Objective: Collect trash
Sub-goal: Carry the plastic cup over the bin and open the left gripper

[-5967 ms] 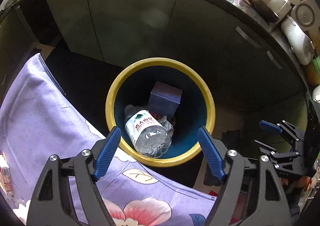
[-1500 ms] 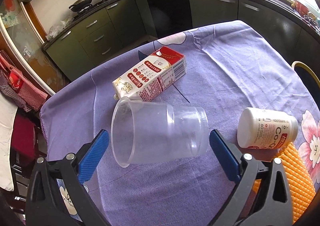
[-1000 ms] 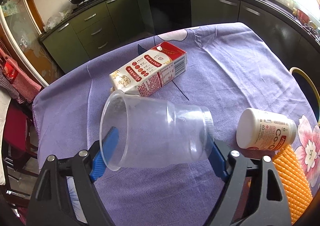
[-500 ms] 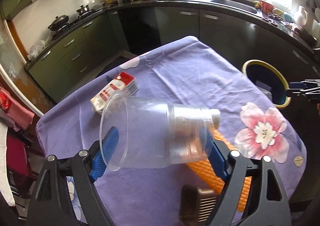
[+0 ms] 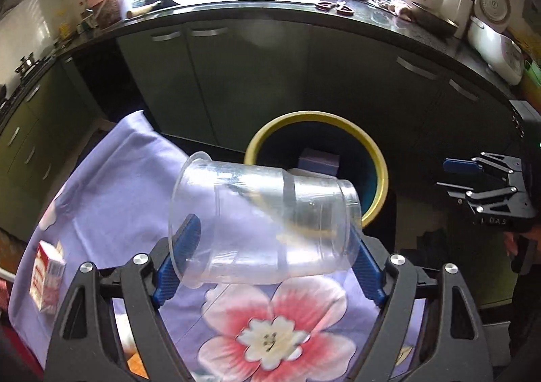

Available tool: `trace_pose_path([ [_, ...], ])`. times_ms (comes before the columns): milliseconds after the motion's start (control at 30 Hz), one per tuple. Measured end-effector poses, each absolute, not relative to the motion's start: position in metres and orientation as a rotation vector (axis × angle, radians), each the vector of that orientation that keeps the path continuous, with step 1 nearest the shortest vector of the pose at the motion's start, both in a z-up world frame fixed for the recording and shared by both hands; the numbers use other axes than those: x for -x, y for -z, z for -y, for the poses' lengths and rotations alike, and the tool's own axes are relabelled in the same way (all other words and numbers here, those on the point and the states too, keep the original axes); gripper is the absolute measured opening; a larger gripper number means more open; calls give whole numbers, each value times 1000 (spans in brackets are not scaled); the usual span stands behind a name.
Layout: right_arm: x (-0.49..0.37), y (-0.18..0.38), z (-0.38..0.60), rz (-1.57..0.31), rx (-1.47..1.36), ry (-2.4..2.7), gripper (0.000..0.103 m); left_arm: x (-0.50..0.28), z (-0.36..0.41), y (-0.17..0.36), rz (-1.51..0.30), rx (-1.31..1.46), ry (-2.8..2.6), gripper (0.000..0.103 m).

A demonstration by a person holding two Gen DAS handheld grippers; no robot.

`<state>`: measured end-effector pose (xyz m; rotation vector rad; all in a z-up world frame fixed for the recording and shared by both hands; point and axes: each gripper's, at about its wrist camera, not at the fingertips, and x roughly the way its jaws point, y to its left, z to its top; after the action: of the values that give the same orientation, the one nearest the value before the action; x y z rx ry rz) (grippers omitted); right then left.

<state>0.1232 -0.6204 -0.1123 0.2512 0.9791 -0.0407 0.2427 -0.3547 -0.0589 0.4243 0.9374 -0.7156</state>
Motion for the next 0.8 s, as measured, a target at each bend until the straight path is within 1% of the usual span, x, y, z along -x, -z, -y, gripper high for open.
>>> trace_pose_path([
  [200, -97, 127, 661, -993, -320, 108, 56, -271, 441, 104, -999, -482, 767, 79],
  [267, -93, 130, 669, -996, -330, 116, 56, -278, 453, 114, -1043, -468, 765, 79],
  [367, -90, 132, 674, -996, -334, 115, 56, -277, 452, 110, -1050, -452, 778, 81],
  [500, -94, 132, 671, -994, -329, 98, 56, -260, 420, 79, -1016, -413, 794, 83],
  [567, -99, 133, 664, -996, -319, 75, 56, -248, 399, 62, -986, -390, 797, 86],
  [633, -106, 132, 651, -998, -302, 44, 56, -233, 373, 44, -948, -365, 787, 89],
  [800, -130, 117, 602, -990, -216, -72, 56, -196, 292, 12, -885, -287, 739, 89],
])
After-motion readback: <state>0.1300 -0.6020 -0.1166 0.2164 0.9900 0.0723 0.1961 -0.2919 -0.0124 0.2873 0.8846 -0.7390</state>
